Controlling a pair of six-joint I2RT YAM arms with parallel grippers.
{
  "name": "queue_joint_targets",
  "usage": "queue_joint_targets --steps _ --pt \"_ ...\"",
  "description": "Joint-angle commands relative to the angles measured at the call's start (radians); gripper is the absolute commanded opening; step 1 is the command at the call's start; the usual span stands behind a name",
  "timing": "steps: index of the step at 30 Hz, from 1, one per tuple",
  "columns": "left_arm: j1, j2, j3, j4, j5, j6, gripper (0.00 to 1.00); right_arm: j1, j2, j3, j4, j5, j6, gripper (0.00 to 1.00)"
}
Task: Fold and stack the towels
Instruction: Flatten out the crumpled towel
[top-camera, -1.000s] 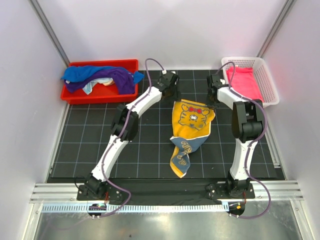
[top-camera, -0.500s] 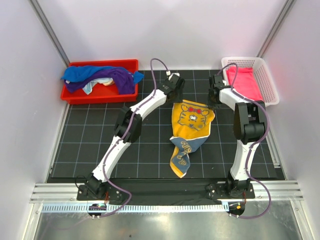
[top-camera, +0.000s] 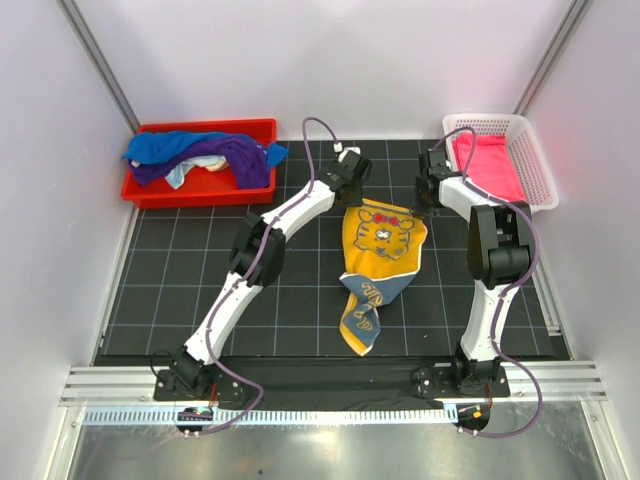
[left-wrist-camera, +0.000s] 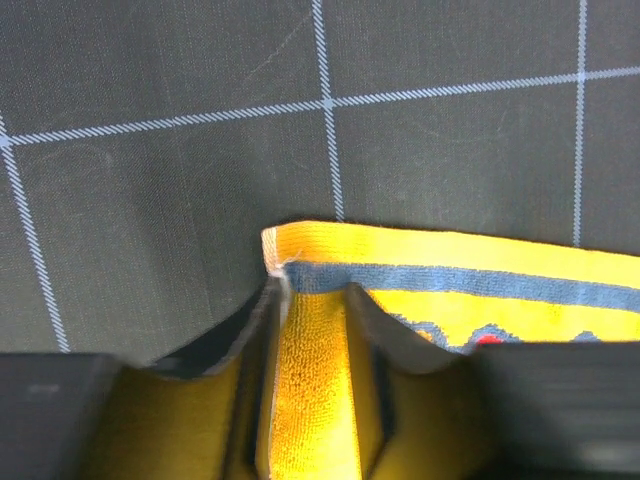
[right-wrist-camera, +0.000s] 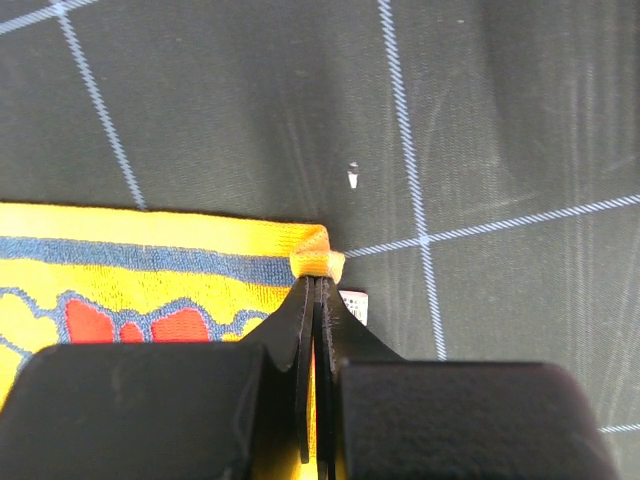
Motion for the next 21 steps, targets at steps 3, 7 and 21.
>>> queue_joint_targets --steps 3,7,21 --pt "0.000 -0.012 -0.088 -0.019 -0.012 -0.018 0.23 0.000 -0.059 -0.002 0.037 -0.035 0.002 0.01" --pt "0.012 -0.051 -0.129 -0.006 -0.032 -0.033 0.04 0.000 -0.065 -0.003 0.044 -0.026 -0.001 0.01" --pt "0.015 -0.618 -0.632 0.252 -0.196 -0.010 0.00 0.096 -0.333 -0.006 0.039 0.013 -0.025 0.01"
